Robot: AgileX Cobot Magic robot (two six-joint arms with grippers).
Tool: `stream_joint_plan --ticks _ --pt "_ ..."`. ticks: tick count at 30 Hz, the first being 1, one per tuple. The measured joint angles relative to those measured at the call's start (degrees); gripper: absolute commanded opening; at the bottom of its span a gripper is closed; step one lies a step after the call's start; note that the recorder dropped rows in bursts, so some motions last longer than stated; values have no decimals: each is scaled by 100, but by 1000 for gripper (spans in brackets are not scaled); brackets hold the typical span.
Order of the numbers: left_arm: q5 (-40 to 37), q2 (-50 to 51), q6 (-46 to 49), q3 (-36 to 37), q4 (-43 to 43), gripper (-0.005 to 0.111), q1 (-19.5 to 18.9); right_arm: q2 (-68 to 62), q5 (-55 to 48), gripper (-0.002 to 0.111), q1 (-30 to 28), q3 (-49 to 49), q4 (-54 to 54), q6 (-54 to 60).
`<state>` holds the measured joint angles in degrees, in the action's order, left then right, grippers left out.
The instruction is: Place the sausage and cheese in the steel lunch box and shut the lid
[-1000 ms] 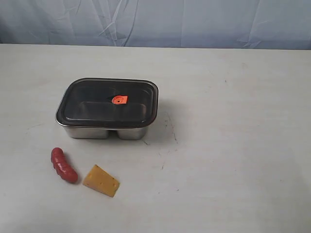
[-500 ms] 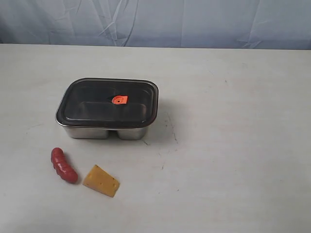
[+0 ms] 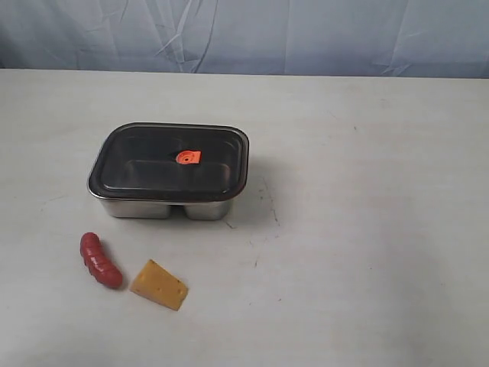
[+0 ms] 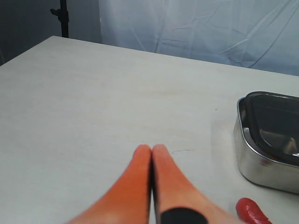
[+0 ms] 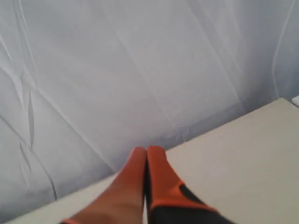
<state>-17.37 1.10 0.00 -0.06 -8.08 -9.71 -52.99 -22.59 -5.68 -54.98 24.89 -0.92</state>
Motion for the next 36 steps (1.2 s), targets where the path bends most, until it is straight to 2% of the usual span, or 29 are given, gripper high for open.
stream_joint_plan --ticks 4,9,11,13,16,19,29,36 --pt "0 0 0 0 0 0 0 -1290 -968 -1 0 -652 1810 2200" --pt "0 0 0 0 0 0 0 -2686 -2098 -1 20 -833 3930 4420" --pt "0 0 0 0 0 0 0 -3177 -2547 5 20 -842 4483 4948" --pt "0 0 0 0 0 0 0 -3687 -3062 16 20 -842 4912 5434" --pt "0 0 0 0 0 0 0 -4299 -3726 36 20 -842 5358 5931" --pt "0 0 0 0 0 0 0 -4761 -4206 45 20 -842 5734 6262" --pt "0 0 0 0 0 0 0 -5469 -4617 45 57 -842 5981 6501" --pt "0 0 0 0 0 0 0 -6024 -4668 45 446 -846 6044 6501"
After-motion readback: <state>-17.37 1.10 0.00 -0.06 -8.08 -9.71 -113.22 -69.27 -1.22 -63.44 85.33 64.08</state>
